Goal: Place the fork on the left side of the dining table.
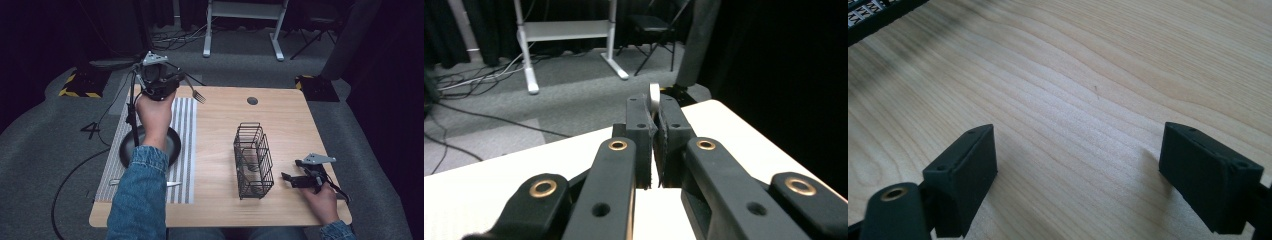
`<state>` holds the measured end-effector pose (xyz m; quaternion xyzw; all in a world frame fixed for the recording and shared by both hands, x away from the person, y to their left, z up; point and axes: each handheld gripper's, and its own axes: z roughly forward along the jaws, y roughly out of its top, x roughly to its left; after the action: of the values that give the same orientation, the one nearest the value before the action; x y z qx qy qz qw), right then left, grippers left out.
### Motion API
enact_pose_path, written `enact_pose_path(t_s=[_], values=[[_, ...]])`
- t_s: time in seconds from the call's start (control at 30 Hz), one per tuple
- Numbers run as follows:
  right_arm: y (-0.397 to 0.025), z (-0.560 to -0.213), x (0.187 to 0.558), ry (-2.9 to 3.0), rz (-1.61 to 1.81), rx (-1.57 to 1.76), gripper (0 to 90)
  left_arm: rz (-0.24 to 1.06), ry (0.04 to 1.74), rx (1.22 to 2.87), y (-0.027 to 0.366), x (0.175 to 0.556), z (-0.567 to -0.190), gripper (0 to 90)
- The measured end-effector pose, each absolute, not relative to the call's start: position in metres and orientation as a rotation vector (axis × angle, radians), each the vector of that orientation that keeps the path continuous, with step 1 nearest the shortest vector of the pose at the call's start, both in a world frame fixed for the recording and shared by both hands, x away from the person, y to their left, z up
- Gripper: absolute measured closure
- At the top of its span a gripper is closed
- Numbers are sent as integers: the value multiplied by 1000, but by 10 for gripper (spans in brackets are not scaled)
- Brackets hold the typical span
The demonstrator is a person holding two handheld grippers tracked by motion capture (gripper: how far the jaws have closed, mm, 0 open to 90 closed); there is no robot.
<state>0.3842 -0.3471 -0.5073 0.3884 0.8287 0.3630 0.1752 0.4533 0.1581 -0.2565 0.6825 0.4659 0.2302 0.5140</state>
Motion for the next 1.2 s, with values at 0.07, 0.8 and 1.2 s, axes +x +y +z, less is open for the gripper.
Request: enact_pose_path(t_s=[0.07,0.8,1.2], values=[[-347,-507,384,2347,1029,1102,160,561,1148,1636,167,458,-259,862],[-347,-507,384,2344,1030,1102,164,530,1348,1623,213,497,-285,862],[-347,-507,384,2344,1029,1103,164,505,1419,1626,220,509,-310,862]])
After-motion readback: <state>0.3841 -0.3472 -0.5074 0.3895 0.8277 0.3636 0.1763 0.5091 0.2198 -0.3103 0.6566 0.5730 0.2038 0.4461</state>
